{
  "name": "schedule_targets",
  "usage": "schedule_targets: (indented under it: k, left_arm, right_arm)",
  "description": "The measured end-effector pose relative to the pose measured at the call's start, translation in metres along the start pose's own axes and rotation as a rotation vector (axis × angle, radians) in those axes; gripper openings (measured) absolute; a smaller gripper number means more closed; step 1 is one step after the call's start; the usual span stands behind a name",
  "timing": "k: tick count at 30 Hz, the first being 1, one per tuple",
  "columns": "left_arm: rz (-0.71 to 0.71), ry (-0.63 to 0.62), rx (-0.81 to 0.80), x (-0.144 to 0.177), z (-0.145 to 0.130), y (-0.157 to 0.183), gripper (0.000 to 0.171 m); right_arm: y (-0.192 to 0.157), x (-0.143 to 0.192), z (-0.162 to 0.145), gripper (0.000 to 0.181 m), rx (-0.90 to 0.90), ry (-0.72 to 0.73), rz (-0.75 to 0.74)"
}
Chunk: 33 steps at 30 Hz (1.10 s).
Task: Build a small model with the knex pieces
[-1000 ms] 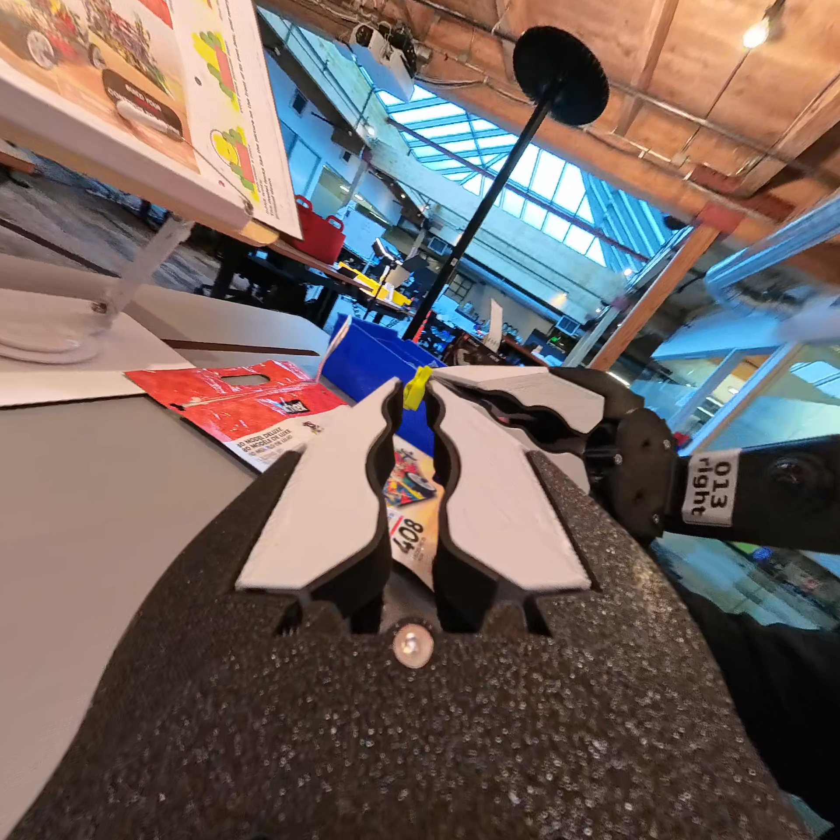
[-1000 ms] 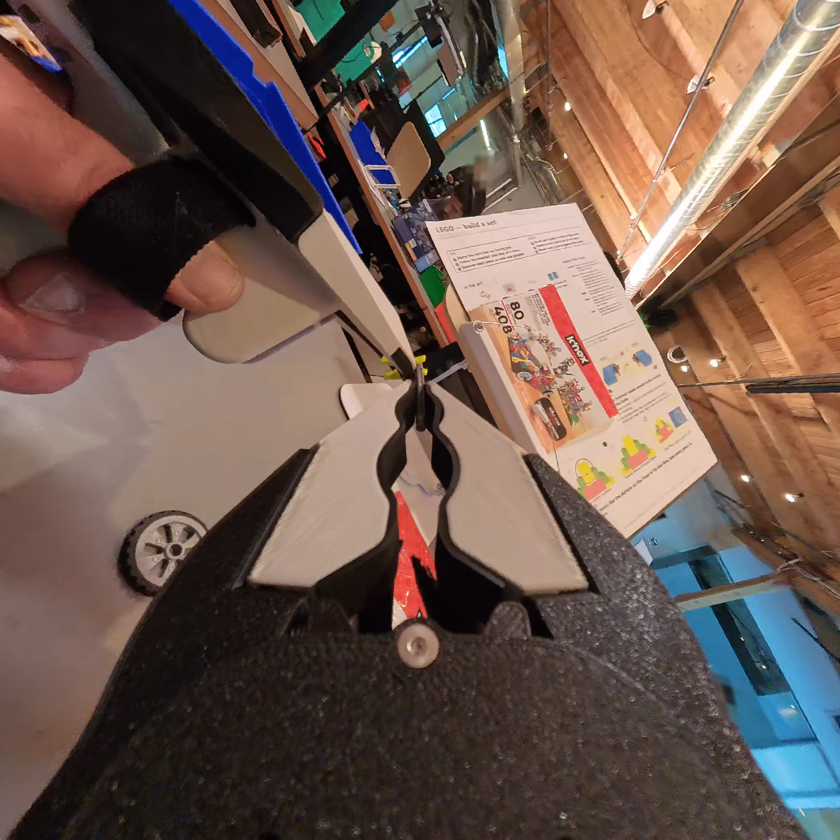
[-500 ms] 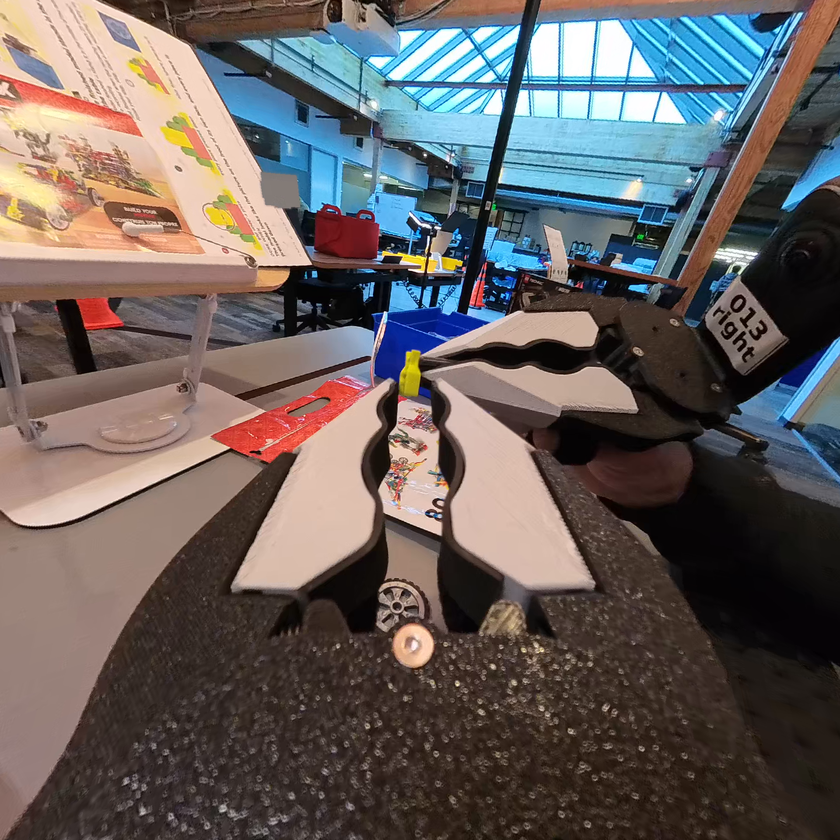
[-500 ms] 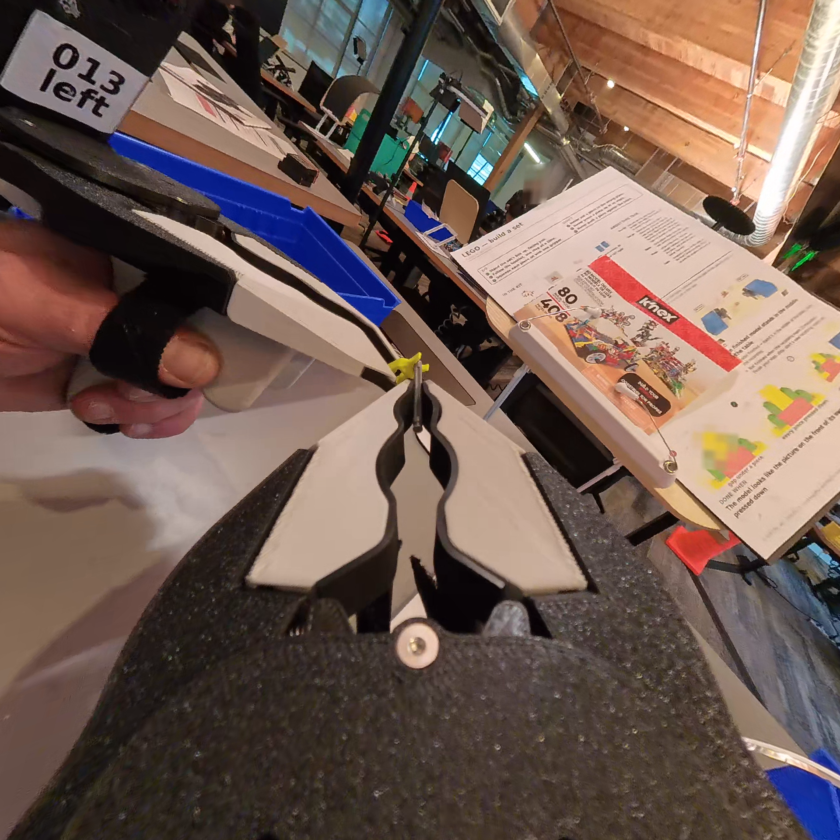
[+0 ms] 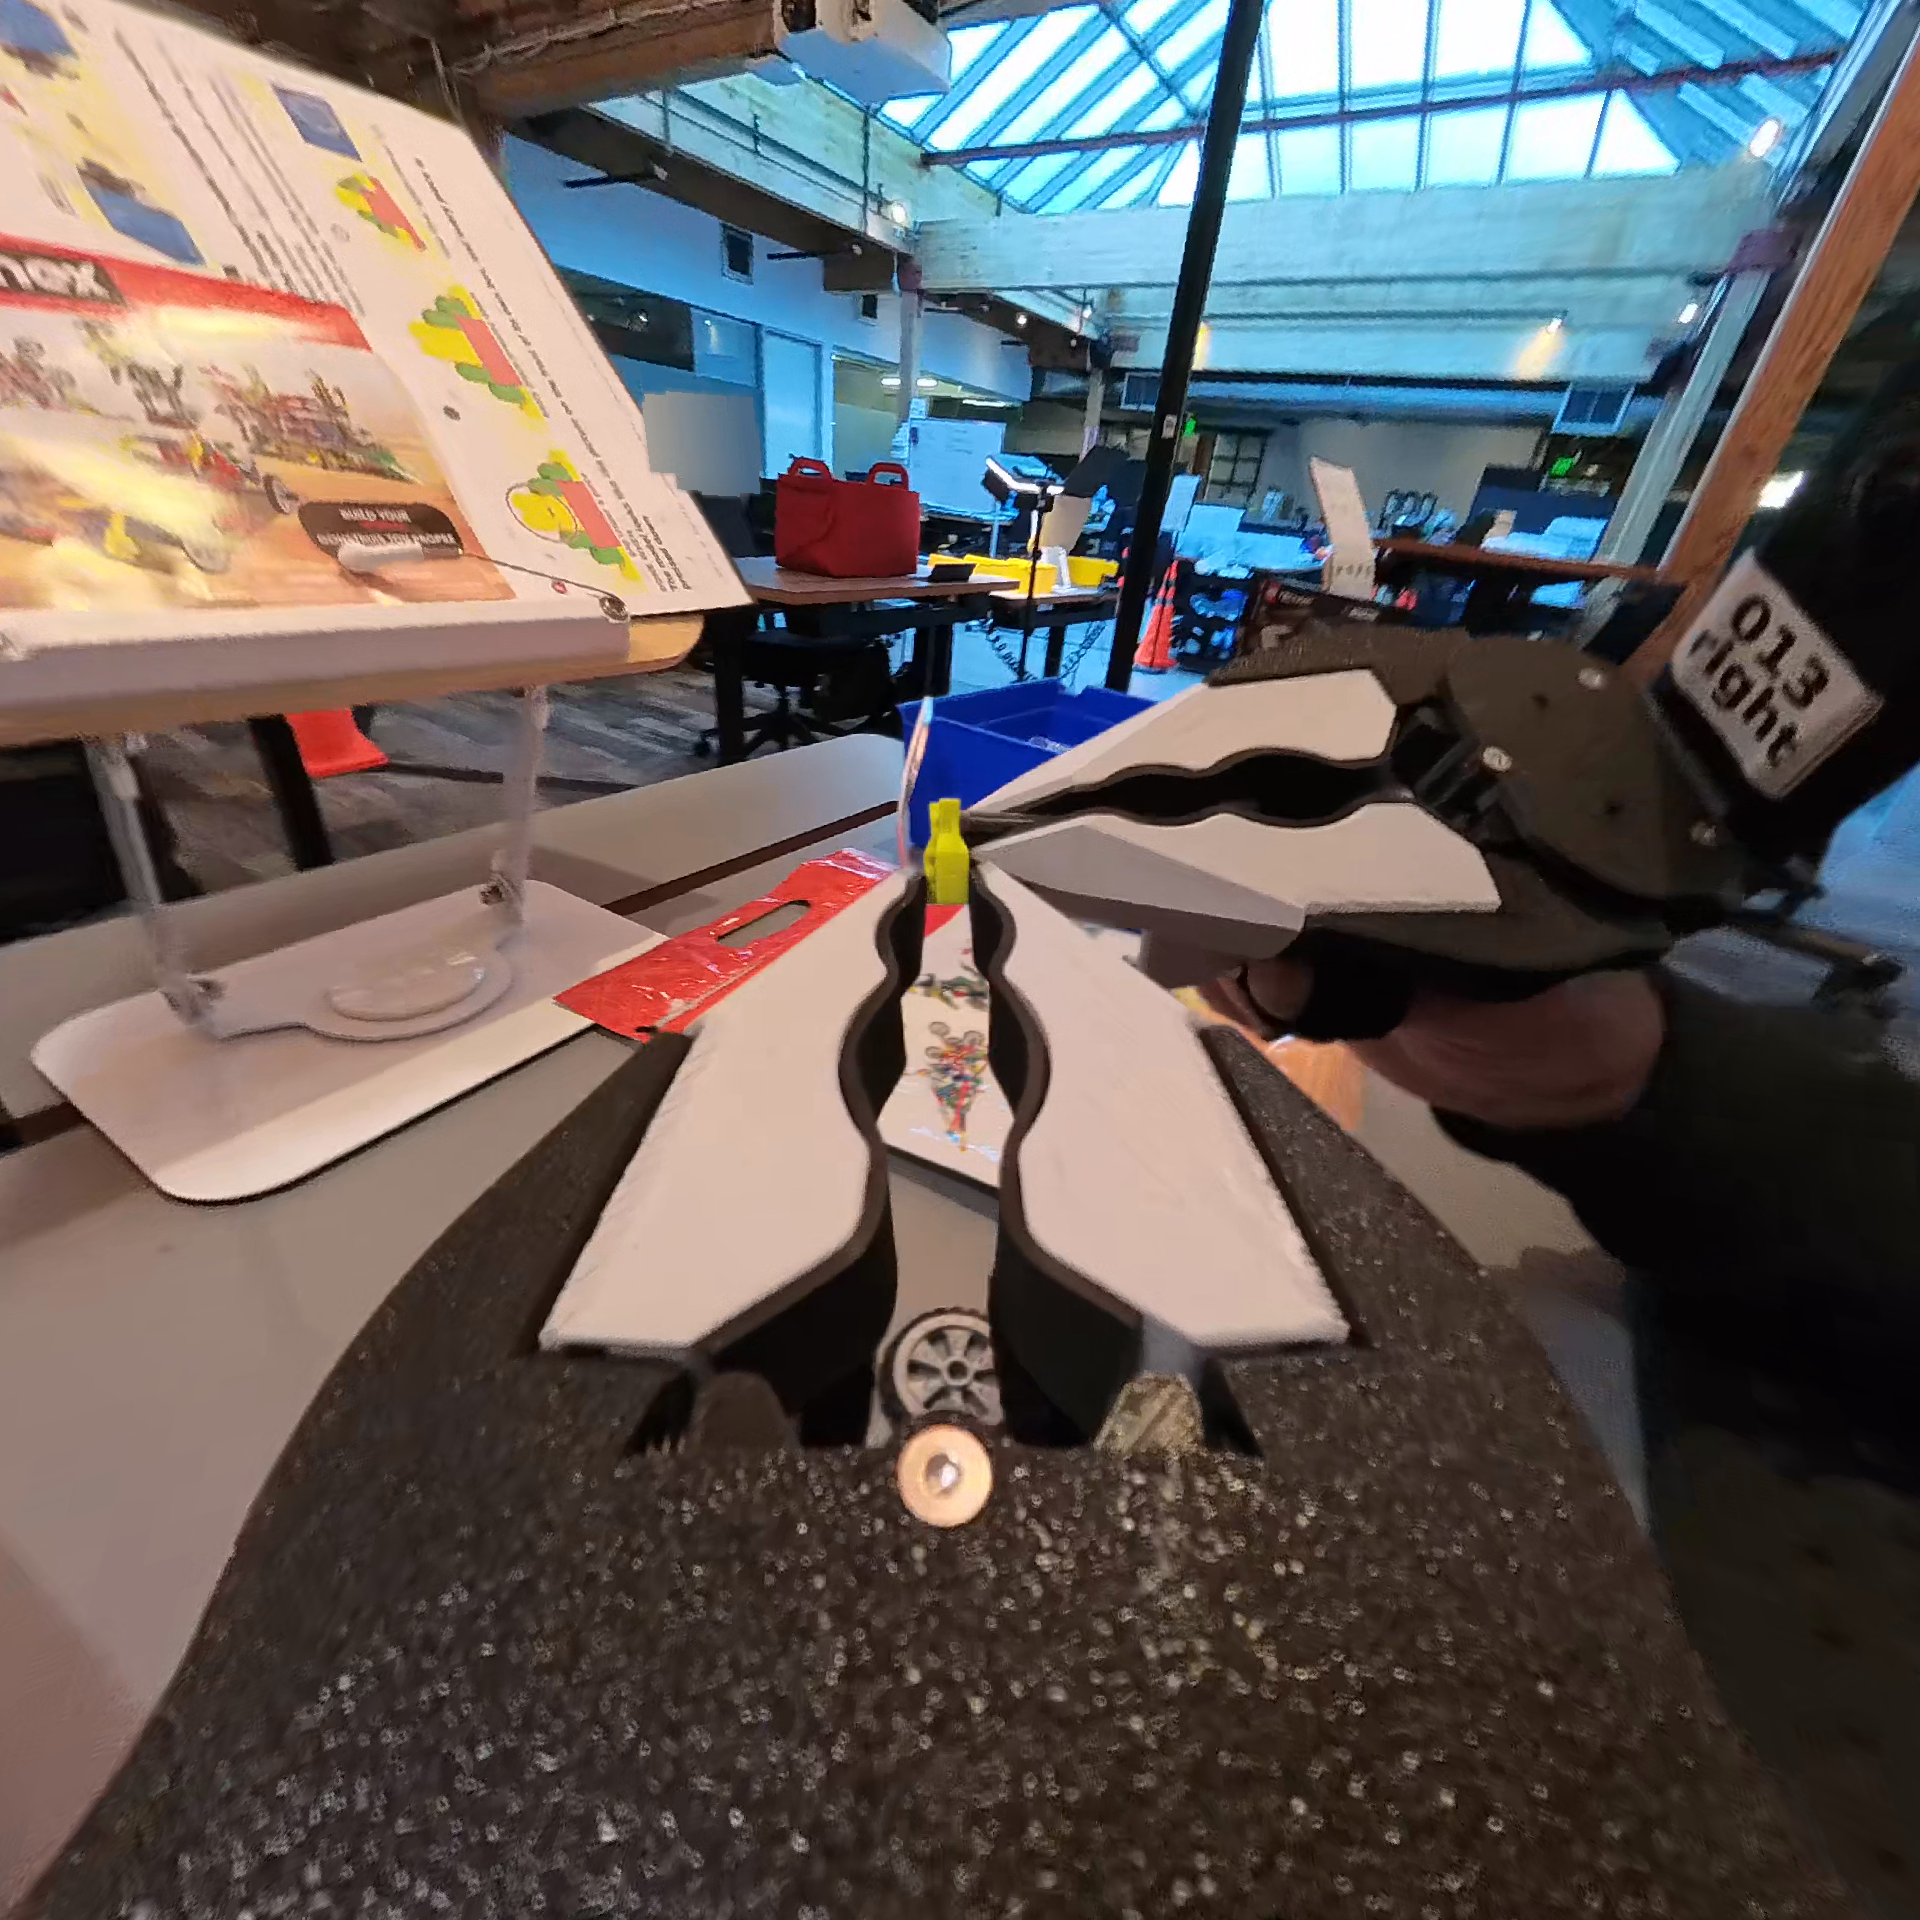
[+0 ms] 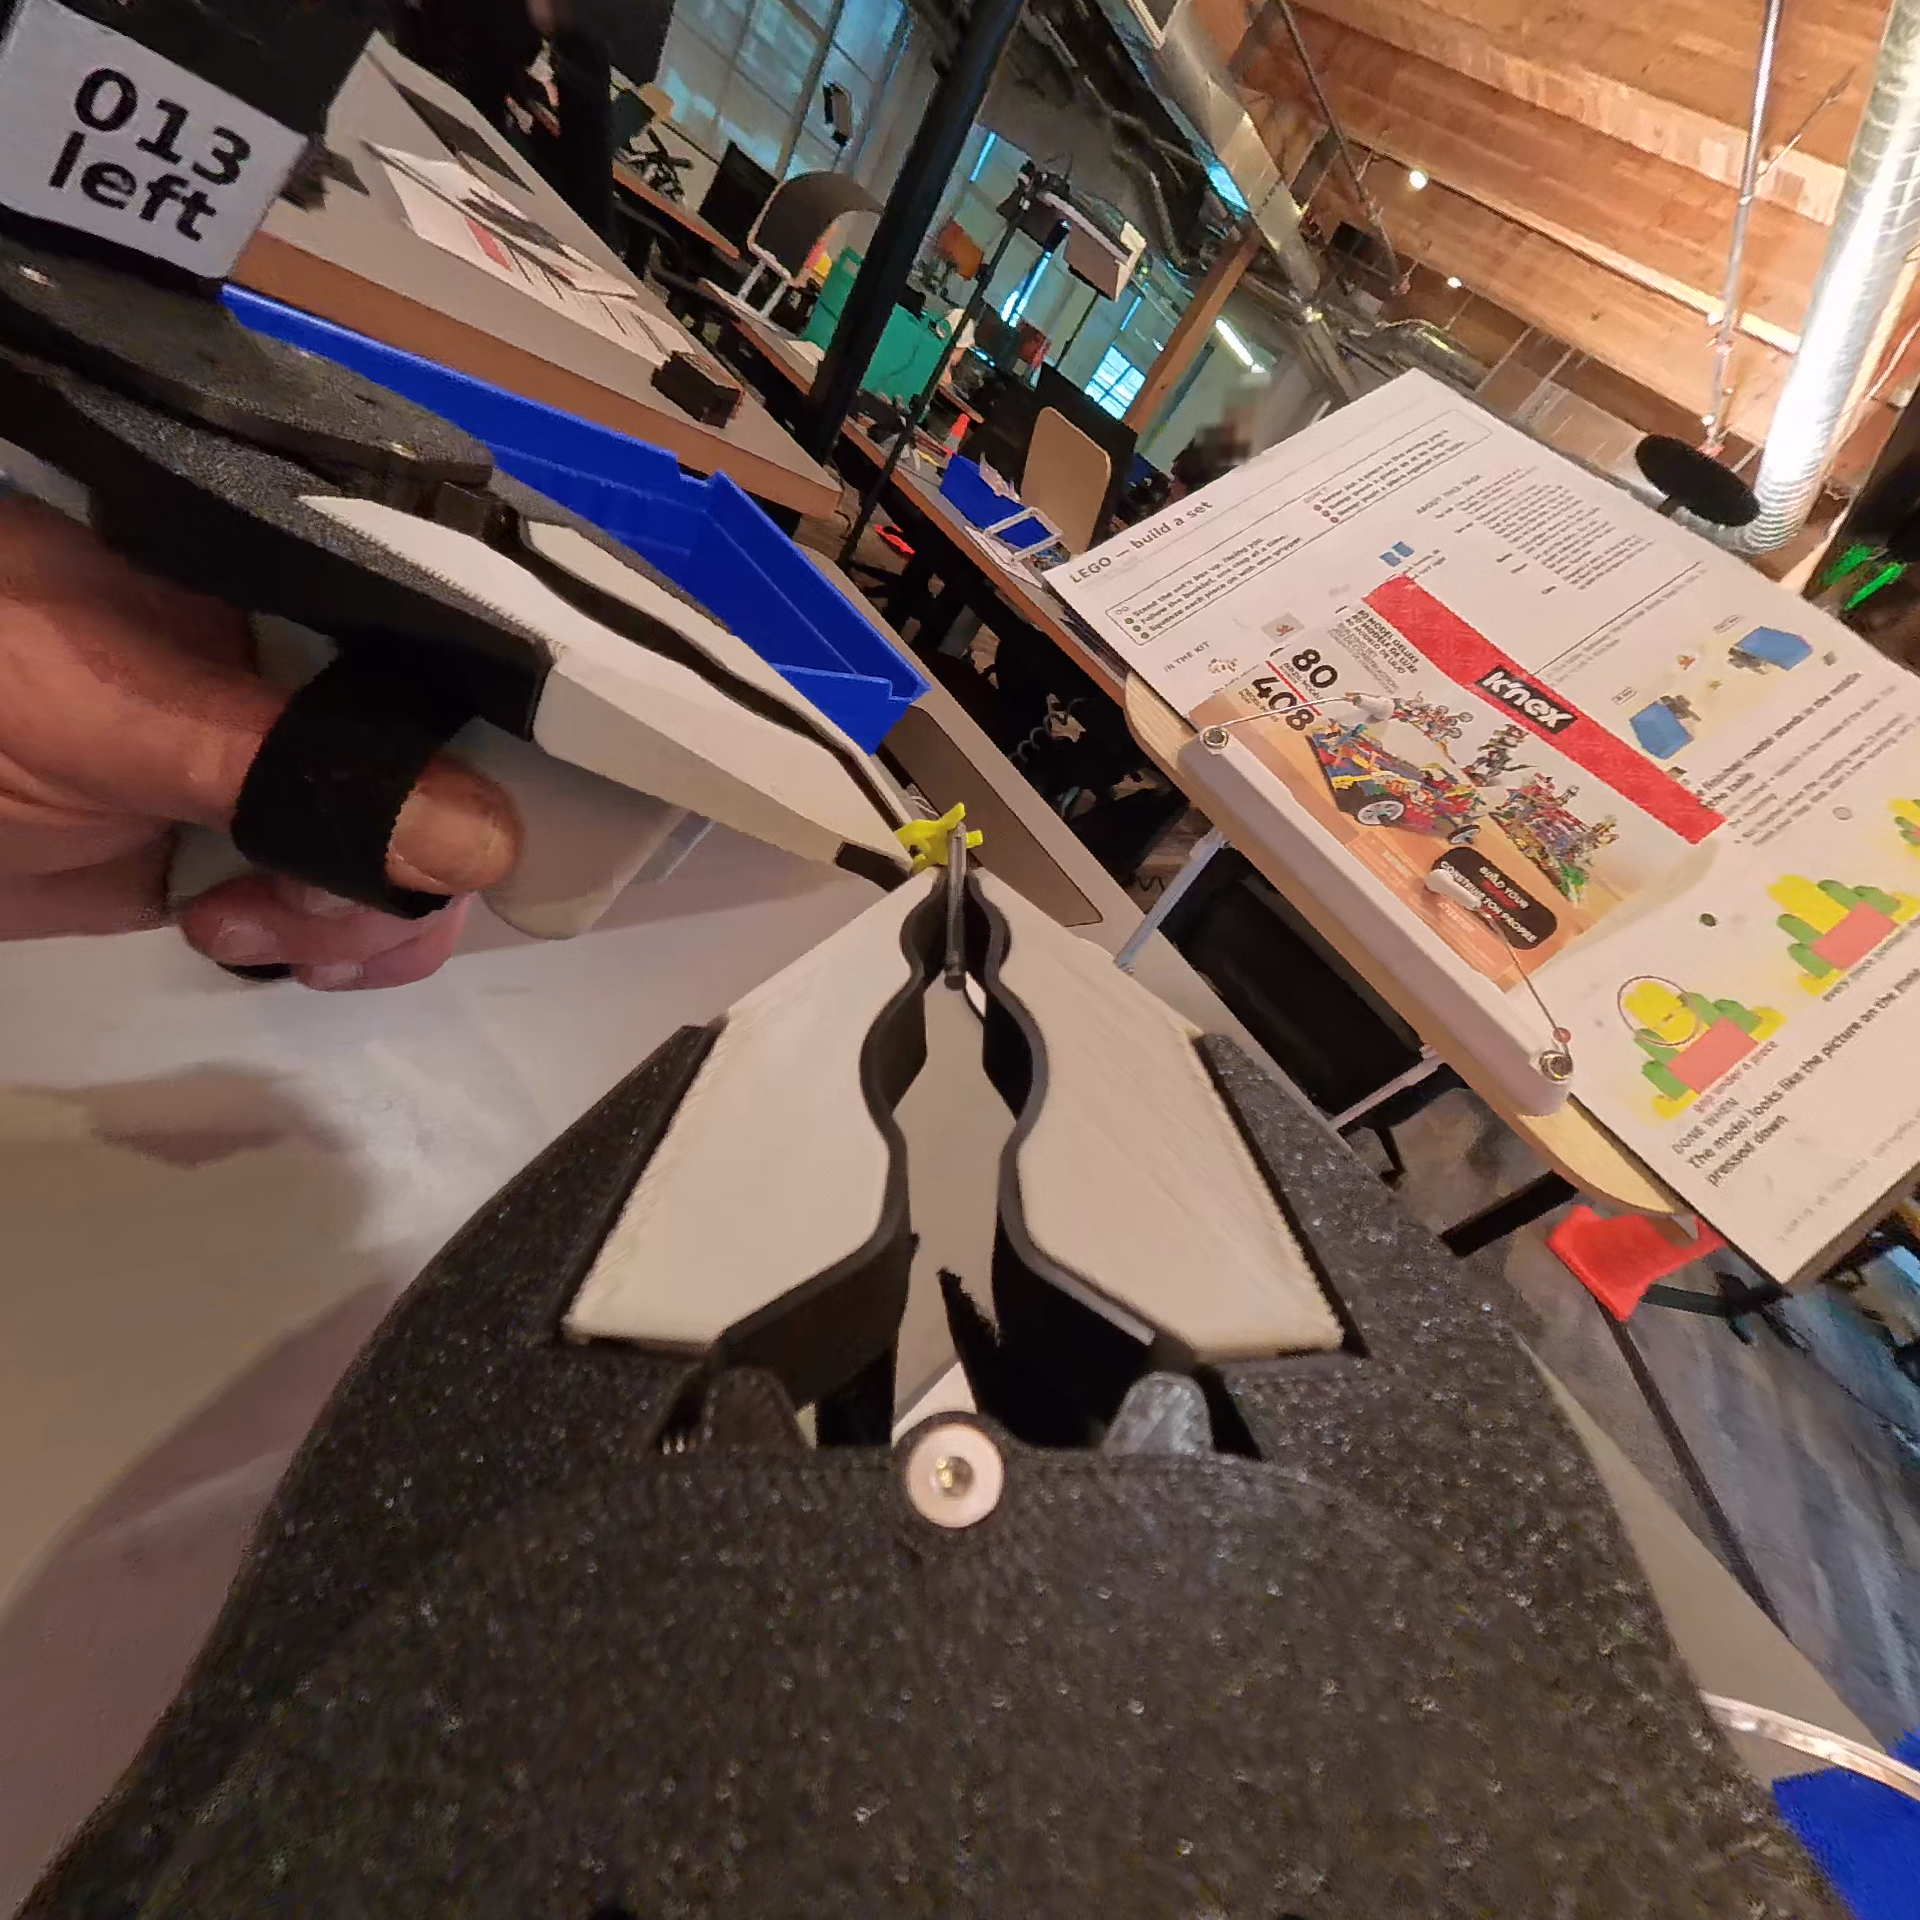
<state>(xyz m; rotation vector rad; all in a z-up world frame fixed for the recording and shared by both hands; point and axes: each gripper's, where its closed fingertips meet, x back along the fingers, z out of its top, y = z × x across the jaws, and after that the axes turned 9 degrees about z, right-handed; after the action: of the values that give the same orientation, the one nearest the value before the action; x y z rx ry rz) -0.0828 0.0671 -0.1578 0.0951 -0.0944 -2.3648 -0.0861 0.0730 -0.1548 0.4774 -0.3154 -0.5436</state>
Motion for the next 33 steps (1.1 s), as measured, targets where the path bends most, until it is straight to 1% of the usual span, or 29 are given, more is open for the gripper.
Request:
schedule_targets:
  k: [6,8,11,15,17,19,20,21,24,26,29,33]
  left_arm:
    - [0.061,-0.014,-0.177,-0.001,-0.004,0.003,0.004]
    - [0.087,-0.016,-0.182,-0.001,-0.003,0.001,0.004]
    - [0.121,-0.018,-0.176,0.0,-0.002,-0.007,0.004]
    - [0.146,-0.023,-0.24,-0.001,-0.003,-0.005,0.004]
    - [0.159,-0.028,-0.248,-0.002,-0.005,-0.006,0.004]
    - [0.136,-0.016,-0.215,-0.001,-0.003,-0.005,0.005]
    - [0.144,-0.018,-0.214,-0.001,-0.003,-0.006,0.012]
    - [0.148,-0.021,-0.219,-0.001,-0.003,-0.006,0.017]
    - [0.141,-0.022,-0.248,-0.002,-0.004,-0.002,0.022]
    - [0.137,-0.026,-0.268,-0.004,-0.005,0.001,0.023]
    - [0.123,-0.038,-0.281,-0.005,-0.008,0.005,0.023]
    - [0.119,-0.035,-0.293,-0.005,-0.008,0.007,0.024]
  right_arm:
    - [-0.002,0.005,-0.002,0.002,-0.084,0.037,0.088]
    - [-0.001,0.006,-0.001,0.003,-0.096,0.054,0.098]
    - [0.002,0.009,0.0,0.009,-0.068,0.051,0.081]
    - [0.0,0.008,-0.001,0.006,0.004,0.024,0.065]
    - [-0.001,0.007,-0.004,0.003,-0.001,0.008,0.067]
    - [0.0,0.008,-0.003,0.002,-0.061,0.035,0.089]
    - [0.003,0.01,-0.002,0.002,-0.115,0.063,0.104]
    - [0.006,0.012,-0.001,0.002,-0.188,0.102,0.124]
    - [0.021,0.022,0.003,0.002,-0.484,0.259,0.208]
    - [0.031,0.027,0.0,0.002,-0.617,0.321,0.241]
    - [0.034,0.027,-0.007,0.002,-0.695,0.336,0.274]
    - [0.026,0.023,-0.009,0.002,-0.712,0.318,0.321]
